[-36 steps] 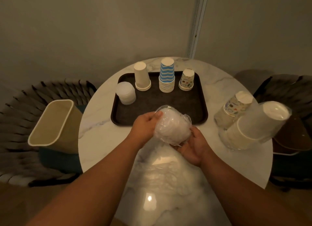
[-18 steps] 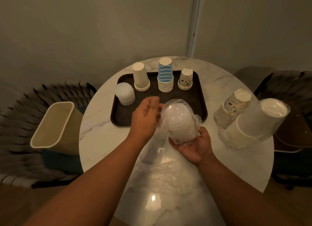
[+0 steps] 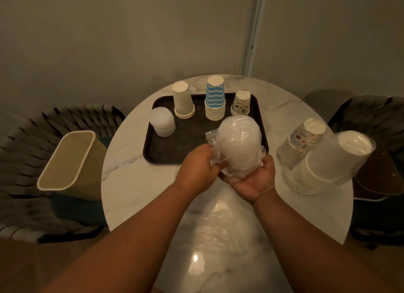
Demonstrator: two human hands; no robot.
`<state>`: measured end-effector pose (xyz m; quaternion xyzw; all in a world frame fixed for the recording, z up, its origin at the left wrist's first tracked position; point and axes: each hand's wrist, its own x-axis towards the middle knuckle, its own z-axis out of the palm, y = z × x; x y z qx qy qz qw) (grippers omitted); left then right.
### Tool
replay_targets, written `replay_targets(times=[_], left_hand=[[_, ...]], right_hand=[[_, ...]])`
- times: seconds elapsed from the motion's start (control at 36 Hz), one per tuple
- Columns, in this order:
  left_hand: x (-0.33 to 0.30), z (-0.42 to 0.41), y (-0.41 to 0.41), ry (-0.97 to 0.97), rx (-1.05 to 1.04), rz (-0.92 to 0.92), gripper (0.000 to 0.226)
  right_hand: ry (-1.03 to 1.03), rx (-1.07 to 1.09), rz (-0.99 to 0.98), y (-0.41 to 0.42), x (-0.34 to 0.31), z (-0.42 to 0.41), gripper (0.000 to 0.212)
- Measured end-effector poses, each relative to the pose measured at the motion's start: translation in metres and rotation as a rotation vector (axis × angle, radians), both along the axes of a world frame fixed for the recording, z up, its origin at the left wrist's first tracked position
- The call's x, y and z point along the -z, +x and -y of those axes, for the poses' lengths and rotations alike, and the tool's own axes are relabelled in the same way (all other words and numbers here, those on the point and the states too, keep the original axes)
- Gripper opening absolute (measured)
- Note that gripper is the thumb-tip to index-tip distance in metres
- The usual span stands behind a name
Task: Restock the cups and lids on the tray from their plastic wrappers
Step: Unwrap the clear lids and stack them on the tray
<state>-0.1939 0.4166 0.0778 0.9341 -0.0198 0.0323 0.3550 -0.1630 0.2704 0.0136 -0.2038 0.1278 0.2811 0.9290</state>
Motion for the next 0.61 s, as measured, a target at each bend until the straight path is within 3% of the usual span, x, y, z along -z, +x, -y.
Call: replay_targets(times=[0.14,0.33,0.42,0.47,0.53,0.61], left_hand=[[-0.005,-0.006,0.004,0.115,0.098,-0.033,0.002],[-0.012,-0.013,0.007,0.06,0.153,-0.041,0.017],[-0.01,-0.021,0.008,0.008,0.162,-0.006,0.039],[-0.01,-0.025,0.007,-0.053,0.156,0.026,0.071],[-0.013,-0.025,0.006,-0.21,0.13,0.103,0.1],[-0.02,-0.018,0.009,-0.311,0.12,0.252,0.098]], right_hand=[[0.018,0.004,0.019,0.002,0.0,0.0,0.1],[0.062,0.034,0.005,0.006,0.0,0.001,0.1],[0.056,0.027,0.003,0.006,0.002,0.002,0.09],[0.036,0.025,0.005,0.006,0.004,0.005,0.083],[0.004,0.037,0.004,0.006,0.008,0.007,0.09],[-0.024,0.037,-0.02,0.005,0.013,0.008,0.104]])
